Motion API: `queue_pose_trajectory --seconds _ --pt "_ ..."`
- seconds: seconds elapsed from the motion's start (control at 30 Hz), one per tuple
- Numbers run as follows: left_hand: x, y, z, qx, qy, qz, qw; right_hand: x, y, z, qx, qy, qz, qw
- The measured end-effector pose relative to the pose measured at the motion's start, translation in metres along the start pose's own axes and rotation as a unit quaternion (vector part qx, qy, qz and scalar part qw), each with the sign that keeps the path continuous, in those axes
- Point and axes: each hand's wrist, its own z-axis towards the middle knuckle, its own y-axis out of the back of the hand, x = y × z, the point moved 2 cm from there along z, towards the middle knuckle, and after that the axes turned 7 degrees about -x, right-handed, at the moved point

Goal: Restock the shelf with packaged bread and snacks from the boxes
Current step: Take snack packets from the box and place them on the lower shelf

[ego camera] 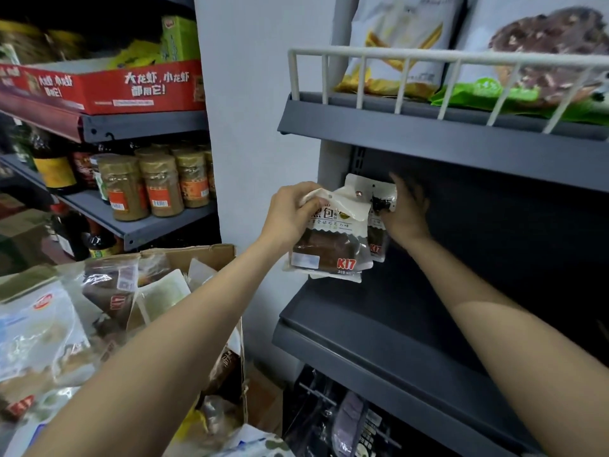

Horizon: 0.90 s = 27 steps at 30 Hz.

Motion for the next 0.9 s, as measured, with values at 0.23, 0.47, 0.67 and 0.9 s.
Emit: queue_pose_trajectory --seconds 0.23,0.47,0.67,0.9 --pt "-0.008 -0.012 0.005 0.013 0.032 -0.042 0.998 -0.012 0.005 -0.03 0.262 -0.081 0.308 0.911" --pt "-0.002 -0.013 0.001 -0.007 0.058 -0.07 0.996 -0.011 0.006 -0.04 0.268 -0.047 0.267 0.924" --pt "-0.001 0.001 -0.005 -0.056 0.052 -0.132 0.988 -0.02 0.006 -0.032 0.043 -0.139 0.32 0.936" --pt "0.015 0.014 -0.013 -0.088 0.102 -0.122 0.983 -0.031 -0.009 -0.029 -0.01 -0.21 0.388 0.897"
